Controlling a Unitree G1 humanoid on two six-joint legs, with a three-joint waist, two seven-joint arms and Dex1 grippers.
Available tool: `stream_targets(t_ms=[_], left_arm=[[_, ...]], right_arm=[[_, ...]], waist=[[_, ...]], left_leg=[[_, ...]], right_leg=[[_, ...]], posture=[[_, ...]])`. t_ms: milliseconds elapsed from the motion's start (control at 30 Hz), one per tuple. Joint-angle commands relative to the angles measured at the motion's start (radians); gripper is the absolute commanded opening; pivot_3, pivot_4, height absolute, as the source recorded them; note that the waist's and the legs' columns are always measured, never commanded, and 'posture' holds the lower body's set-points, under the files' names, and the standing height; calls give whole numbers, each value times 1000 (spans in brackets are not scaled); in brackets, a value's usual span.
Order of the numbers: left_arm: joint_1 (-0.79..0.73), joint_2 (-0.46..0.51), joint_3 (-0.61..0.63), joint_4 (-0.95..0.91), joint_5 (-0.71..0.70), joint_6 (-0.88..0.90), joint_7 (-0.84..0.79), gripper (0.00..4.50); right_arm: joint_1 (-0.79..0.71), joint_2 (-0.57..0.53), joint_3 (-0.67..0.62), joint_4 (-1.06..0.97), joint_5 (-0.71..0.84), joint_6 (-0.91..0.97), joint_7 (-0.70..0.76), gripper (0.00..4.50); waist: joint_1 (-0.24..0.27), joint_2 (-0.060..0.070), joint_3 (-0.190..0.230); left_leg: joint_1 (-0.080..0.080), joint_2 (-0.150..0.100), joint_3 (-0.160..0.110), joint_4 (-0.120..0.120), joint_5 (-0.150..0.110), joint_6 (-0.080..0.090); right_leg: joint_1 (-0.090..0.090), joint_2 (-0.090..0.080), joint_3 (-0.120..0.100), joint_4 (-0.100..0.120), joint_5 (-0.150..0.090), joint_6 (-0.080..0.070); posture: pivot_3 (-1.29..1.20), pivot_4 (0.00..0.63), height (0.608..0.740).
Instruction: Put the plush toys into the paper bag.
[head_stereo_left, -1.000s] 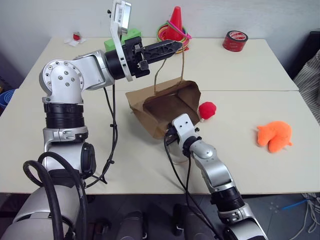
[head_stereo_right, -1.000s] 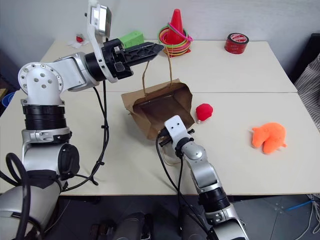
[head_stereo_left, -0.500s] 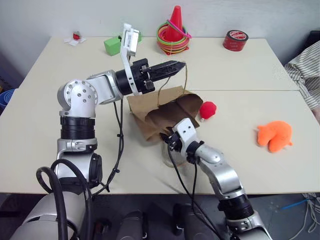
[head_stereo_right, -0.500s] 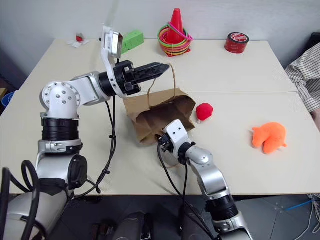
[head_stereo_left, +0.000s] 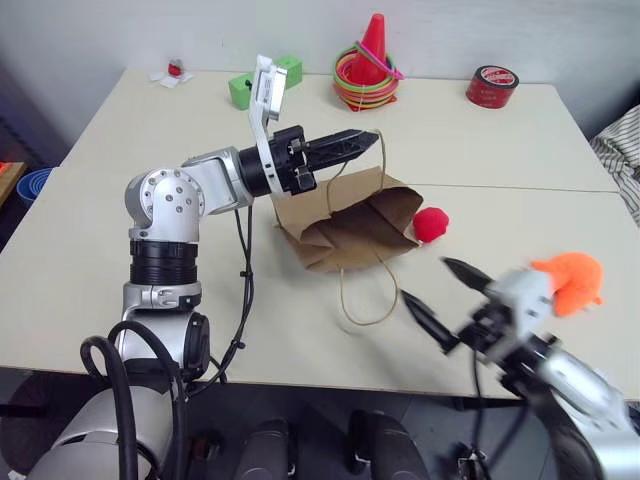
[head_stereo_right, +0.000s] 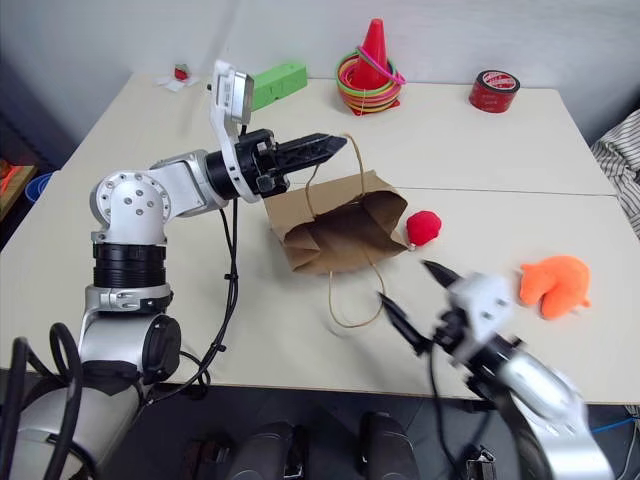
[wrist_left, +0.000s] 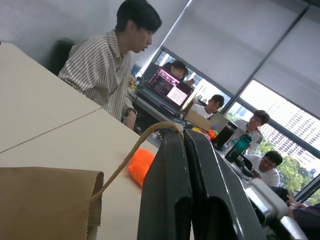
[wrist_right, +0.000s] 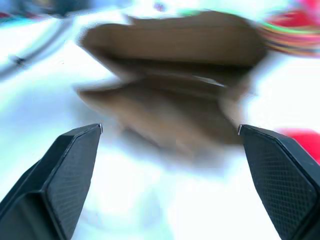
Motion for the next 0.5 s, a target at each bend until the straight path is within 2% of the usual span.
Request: stream_targets(t_ms=[33,133,233,333,500], left_arm=[[-3,13,-1,-49,2,-20,-35,0],[5,27,-4,-46,19,-37,-57,0],[7,34,0,-51,32,-57,-63,0],[-1,44,7,-61,28,-61,-77,0],[-15,69,-10,-71,48,-74,-111,0]], right_arm=[[186,57,-242,-1,41,-149,23,4461],[390,156,-373,123,6,-319,53,4461],[454,170,-389,173,0,-380,54,4461],[435,115,-369,178,-12,-360,37,4461],[236,-108,-343,224,-19,-111,-75,4461]], waist=[[1,0,0],[2,0,0],[-10,0,0],[-30,0,0],[-27,0,0]], left_leg=[[0,0,0,0,0,0],[1,0,0,0,0,0],[2,1,1,-1,0,0],[5,1,3,-1,-1,0],[7,2,4,-1,-1,-1]], right_leg=[[0,0,0,0,0,0],[0,0,1,-2,0,0],[0,0,2,-2,0,0],[0,-6,5,-1,0,0],[0,-6,6,1,0,-1]], posture=[[0,150,740],[0,150,740],[0,150,740],[0,150,740],[0,150,740]])
